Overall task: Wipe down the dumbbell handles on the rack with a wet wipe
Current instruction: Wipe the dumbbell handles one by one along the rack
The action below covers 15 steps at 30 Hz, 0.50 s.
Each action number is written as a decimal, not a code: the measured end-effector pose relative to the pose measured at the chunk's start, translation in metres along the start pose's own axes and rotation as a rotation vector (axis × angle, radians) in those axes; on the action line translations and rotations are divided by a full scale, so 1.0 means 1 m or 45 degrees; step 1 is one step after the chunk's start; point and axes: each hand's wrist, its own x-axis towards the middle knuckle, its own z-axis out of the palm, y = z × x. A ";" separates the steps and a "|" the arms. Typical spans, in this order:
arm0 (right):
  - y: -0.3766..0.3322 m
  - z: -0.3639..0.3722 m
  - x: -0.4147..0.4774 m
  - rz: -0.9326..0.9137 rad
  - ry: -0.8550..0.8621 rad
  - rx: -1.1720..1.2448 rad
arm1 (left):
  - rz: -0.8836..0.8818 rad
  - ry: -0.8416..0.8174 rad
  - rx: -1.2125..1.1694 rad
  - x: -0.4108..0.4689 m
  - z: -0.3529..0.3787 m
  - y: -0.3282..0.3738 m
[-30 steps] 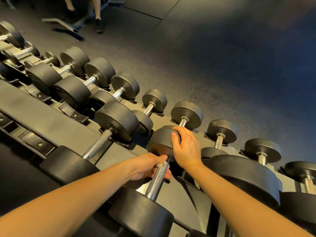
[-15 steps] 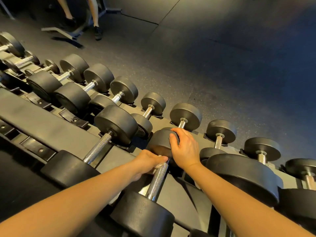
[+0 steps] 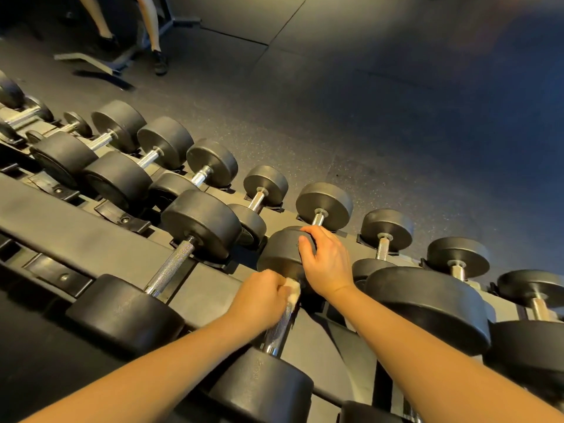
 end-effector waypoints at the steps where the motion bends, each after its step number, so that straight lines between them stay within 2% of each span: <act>1: 0.000 0.000 0.000 0.000 0.000 -0.001 | 0.056 0.066 0.106 0.000 0.004 -0.002; 2: 0.000 0.000 0.000 0.000 0.000 -0.002 | 0.068 0.105 0.134 0.002 0.007 -0.002; 4: 0.000 0.000 0.000 0.003 0.002 -0.003 | -0.039 0.079 -0.086 0.009 0.006 -0.001; 7: 0.001 0.000 0.000 0.007 0.000 -0.011 | -0.443 -0.107 -0.764 0.013 0.000 0.004; 9: 0.001 0.000 -0.001 0.004 -0.005 -0.007 | -0.753 -0.361 -1.289 0.013 -0.003 0.003; 10: 0.000 0.000 -0.001 0.001 -0.005 -0.006 | -0.836 -0.493 -1.436 0.012 -0.006 0.002; 12: 0.000 -0.001 -0.001 0.002 -0.003 -0.012 | -0.860 -0.683 -1.498 0.016 -0.009 0.003; 13: -0.001 -0.001 -0.001 0.003 -0.005 -0.015 | -0.849 -0.711 -1.478 0.017 -0.009 0.004; 15: -0.001 -0.001 -0.001 0.014 -0.002 -0.015 | -0.873 -0.619 -1.442 0.019 -0.006 0.008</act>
